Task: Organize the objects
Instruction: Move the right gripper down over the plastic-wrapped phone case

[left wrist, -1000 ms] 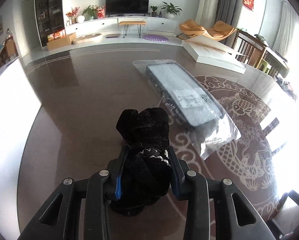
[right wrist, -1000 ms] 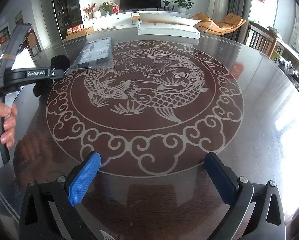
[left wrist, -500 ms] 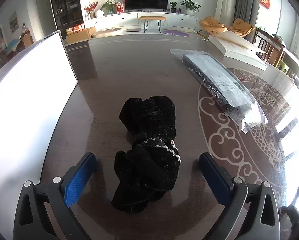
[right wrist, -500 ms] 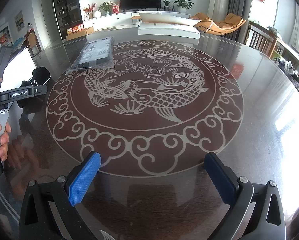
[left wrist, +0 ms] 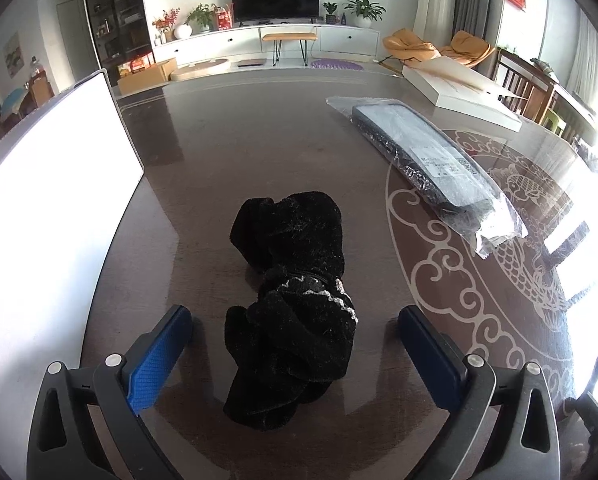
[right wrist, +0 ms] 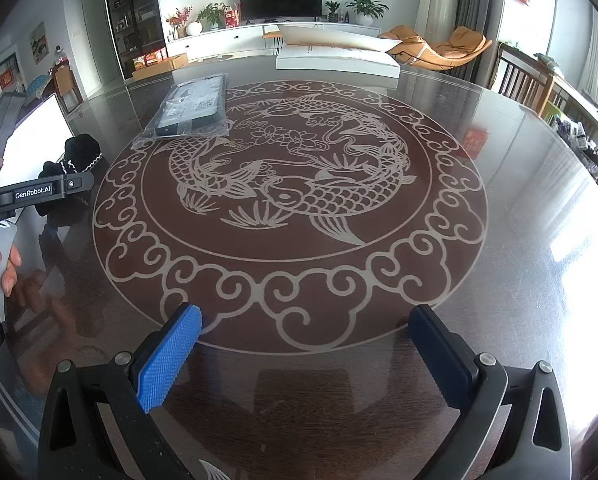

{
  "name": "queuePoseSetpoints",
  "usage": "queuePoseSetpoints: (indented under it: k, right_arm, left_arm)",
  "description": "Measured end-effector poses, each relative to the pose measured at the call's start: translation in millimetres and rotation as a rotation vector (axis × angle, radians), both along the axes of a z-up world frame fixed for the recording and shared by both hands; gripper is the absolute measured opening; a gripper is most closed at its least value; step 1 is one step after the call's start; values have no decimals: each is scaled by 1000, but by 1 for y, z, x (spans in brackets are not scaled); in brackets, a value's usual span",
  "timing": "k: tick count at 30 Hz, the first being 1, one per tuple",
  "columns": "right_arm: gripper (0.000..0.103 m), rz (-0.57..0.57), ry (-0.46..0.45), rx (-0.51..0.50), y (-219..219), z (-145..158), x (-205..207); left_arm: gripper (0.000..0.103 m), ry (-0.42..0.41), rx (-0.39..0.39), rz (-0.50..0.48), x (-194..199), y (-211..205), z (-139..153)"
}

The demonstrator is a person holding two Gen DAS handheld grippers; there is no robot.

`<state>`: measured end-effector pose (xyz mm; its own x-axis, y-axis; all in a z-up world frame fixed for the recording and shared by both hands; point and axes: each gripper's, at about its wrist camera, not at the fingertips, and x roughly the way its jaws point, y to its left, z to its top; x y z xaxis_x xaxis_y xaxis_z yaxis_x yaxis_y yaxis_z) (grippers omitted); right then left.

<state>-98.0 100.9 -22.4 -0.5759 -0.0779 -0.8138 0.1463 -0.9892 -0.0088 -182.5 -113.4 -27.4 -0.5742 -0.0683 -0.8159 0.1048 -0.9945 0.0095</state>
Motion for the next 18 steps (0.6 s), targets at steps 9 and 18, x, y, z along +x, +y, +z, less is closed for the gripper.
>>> queuePoseSetpoints:
  k: [9,18]
  right_arm:
    - [103,0,0,0,0,0,0]
    - [103,0,0,0,0,0,0]
  left_arm:
    - [103,2,1,0,0,0,0]
    - [103,3,3,72,0,-13,0]
